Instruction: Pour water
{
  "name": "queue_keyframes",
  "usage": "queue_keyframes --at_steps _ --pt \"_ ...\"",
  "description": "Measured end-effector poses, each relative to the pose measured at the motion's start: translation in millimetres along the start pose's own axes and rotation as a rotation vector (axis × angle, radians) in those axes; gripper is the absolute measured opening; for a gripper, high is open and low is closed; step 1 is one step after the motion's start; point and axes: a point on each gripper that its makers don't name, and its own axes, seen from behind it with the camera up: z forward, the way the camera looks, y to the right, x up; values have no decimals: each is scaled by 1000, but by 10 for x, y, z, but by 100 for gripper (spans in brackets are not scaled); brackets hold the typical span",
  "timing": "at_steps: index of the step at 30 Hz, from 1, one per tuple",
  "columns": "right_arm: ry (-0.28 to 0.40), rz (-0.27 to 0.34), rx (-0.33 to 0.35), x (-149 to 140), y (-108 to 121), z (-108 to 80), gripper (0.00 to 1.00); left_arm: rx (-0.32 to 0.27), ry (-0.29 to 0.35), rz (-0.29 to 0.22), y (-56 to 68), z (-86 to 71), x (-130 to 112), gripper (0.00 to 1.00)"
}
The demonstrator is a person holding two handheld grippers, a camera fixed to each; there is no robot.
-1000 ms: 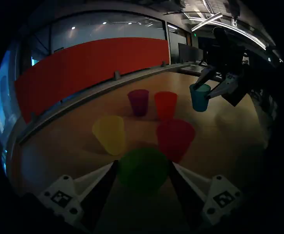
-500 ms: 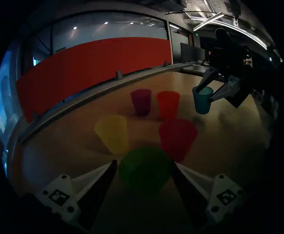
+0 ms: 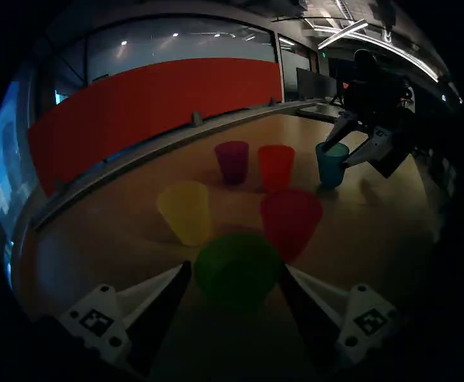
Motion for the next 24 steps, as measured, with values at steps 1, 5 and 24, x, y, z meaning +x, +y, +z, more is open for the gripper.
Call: queue_keyframes --at_steps 1,5,24 --pt "-1 1 -2 -11 3 2 93 1 -1 1 0 -1 -7 98" --pt "-4 8 -6 -50 4 11 93 3 -2 3 7 -4 -27 98" --pt "-20 1 -29 -154 22 -11 99 0 -21 11 72 -70 -127 98"
